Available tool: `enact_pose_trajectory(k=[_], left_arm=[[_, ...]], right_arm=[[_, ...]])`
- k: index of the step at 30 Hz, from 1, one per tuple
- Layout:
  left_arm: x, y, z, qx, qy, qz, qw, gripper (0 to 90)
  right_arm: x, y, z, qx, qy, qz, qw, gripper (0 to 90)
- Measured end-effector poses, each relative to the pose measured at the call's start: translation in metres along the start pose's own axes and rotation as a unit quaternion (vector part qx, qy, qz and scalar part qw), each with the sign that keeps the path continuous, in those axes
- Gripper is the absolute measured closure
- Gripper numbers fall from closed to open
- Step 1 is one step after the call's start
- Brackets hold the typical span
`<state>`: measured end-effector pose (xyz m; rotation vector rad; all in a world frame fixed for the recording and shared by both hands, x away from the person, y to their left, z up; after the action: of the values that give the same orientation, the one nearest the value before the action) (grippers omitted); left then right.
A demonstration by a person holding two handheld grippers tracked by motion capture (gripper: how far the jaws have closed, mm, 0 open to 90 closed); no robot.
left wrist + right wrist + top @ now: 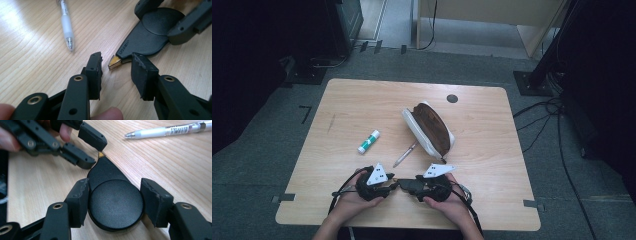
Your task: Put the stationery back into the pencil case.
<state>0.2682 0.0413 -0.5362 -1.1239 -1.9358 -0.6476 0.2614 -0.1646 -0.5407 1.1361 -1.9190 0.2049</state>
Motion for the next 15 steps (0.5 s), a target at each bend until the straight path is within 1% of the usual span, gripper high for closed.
enact_pose_trajectory(k=[1,3,5,6,7,8,9,10,11,13,15], left_arm=[[0.000,-0.002,0.000,-0.010,-0.002,-0.002,0.9999,58.1],[0.000,-0.003,0.000,-0.015,-0.001,-0.003,0.9999,55.9],[-0.001,-0.003,-0.001,-0.021,-0.004,0.000,0.9998,53.3],[-0.001,-0.003,-0.001,-0.021,-0.004,0.000,0.9998,52.1],[-0.001,-0.005,-0.001,-0.031,-0.005,0.003,0.9995,50.4],[-0.001,-0.005,-0.001,-0.031,-0.005,0.003,0.9995,49.3],[-0.002,-0.008,-0.001,-0.043,-0.010,0.002,0.9990,47.4],[-0.002,-0.009,-0.002,-0.053,-0.011,-0.001,0.9986,45.7],[-0.003,-0.011,-0.002,-0.057,-0.013,-0.002,0.9983,44.3],[-0.004,-0.012,-0.003,-0.058,-0.013,0.000,0.9982,42.3],[-0.004,-0.013,-0.003,-0.064,-0.013,0.001,0.9979,42.0]], right_arm=[[0.001,-0.002,0.000,-0.015,0.000,-0.011,0.9998,41.8],[0.002,-0.003,-0.001,-0.023,0.000,-0.011,0.9997,41.8],[0.002,-0.003,-0.001,-0.033,0.001,-0.013,0.9994,41.8],[0.002,-0.004,-0.001,-0.037,0.002,-0.014,0.9992,41.8],[0.003,-0.004,-0.002,-0.045,0.002,-0.020,0.9988,41.8],[0.003,-0.004,-0.002,-0.045,0.002,-0.020,0.9988,41.8],[0.003,-0.005,-0.003,-0.058,0.003,-0.027,0.9979,41.8],[0.002,-0.005,-0.003,-0.061,0.003,-0.031,0.9976,41.8],[0.002,-0.005,-0.004,-0.064,0.003,-0.036,0.9973,41.8],[0.002,-0.005,-0.005,-0.067,0.008,-0.039,0.9969,41.8],[0.003,-0.004,-0.005,-0.071,0.013,-0.040,0.9966,41.7]])
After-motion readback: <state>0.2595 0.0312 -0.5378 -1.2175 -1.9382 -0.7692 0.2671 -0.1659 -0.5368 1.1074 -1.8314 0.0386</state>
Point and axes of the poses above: each handheld gripper's, and its own axes: x roughly backward along the jaws, z roughly out of its underside, y roughly to its left, the point moved 3 cm from there along -x, roughly forward along the jaws, and after that the axes turned 13 degrees about y, right-handed, at the moved point
